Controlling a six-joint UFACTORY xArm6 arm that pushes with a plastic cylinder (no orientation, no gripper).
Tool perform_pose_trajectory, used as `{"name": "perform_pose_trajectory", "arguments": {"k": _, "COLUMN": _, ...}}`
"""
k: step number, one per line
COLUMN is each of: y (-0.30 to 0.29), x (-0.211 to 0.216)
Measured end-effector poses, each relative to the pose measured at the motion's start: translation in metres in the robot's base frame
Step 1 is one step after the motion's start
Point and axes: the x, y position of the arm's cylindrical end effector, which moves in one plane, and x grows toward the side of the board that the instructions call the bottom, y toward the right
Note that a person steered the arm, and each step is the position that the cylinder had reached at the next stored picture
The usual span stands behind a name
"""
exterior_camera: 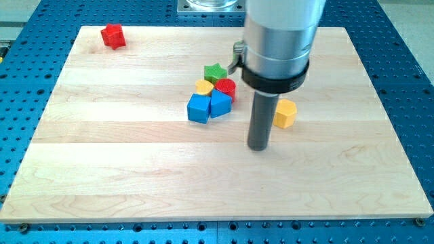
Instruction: Move the hexagon top right side of the green star
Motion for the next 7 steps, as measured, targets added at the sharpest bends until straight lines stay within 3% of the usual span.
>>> {"name": "perform_pose_trajectory", "arguments": {"k": 4, "y": 0.141, "x": -0.093}}
{"name": "perform_pose_trajectory", "arguments": {"k": 5, "y": 0.169, "x": -0.067}}
{"name": "perform_pose_trajectory", "arguments": {"k": 7, "y": 0.162, "x": -0.058}}
